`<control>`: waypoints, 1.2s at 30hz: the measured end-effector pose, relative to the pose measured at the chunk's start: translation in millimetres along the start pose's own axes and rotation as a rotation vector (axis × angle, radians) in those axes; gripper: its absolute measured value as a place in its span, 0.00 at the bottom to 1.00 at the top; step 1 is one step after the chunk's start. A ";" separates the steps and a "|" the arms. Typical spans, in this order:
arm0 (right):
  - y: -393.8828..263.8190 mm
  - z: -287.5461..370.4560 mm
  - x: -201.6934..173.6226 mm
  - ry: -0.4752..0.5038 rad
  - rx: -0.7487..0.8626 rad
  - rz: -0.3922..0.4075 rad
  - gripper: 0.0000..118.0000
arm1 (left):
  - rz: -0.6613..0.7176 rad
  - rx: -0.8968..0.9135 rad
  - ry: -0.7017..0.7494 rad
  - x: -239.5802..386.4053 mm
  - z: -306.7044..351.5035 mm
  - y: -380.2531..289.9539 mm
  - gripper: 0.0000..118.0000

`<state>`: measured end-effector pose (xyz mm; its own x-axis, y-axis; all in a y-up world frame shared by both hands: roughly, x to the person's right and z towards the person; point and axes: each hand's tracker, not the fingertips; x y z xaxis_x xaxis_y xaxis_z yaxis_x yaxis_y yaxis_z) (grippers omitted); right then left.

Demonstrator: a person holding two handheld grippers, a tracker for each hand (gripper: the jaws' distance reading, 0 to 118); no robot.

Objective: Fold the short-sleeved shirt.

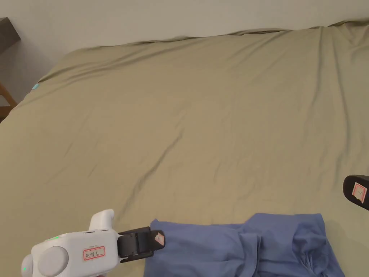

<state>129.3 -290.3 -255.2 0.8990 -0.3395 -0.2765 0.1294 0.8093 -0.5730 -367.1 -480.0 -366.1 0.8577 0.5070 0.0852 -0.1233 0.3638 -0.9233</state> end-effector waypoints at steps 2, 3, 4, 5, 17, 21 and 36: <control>-2.0 -0.7 2.2 0.022 -0.007 -0.018 0.02 | 0.022 -0.043 -0.012 -5.3 -20.7 -9.5 1.00; -2.6 -1.0 3.2 0.033 -0.011 -0.029 0.02 | 0.012 -0.063 -0.049 -2.9 -29.3 -14.8 0.97; -3.2 -1.6 4.6 0.052 -0.014 -0.043 0.02 | 0.006 -0.065 -0.138 -2.0 -30.4 -17.9 0.96; -3.5 -2.4 6.7 0.068 -0.016 -0.057 0.02 | 0.021 -0.048 -0.203 -0.8 -30.1 -20.7 0.96; 0.1 -8.5 14.4 0.069 -0.027 -0.084 0.02 | 0.086 0.058 -0.165 1.8 -8.4 -22.6 0.11; 3.8 -7.1 11.4 0.049 -0.025 -0.068 0.02 | 0.065 0.119 0.045 -16.2 27.0 -10.1 0.11; -3.2 -13.8 2.6 -0.052 -0.082 0.002 0.02 | 0.140 0.193 0.086 101.1 78.1 20.0 0.11</control>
<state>125.5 -300.4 -264.7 0.9200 -0.3111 -0.2386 0.0950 0.7674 -0.6341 -321.9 -360.4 -346.7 0.8638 0.4978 -0.0780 -0.3297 0.4413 -0.8346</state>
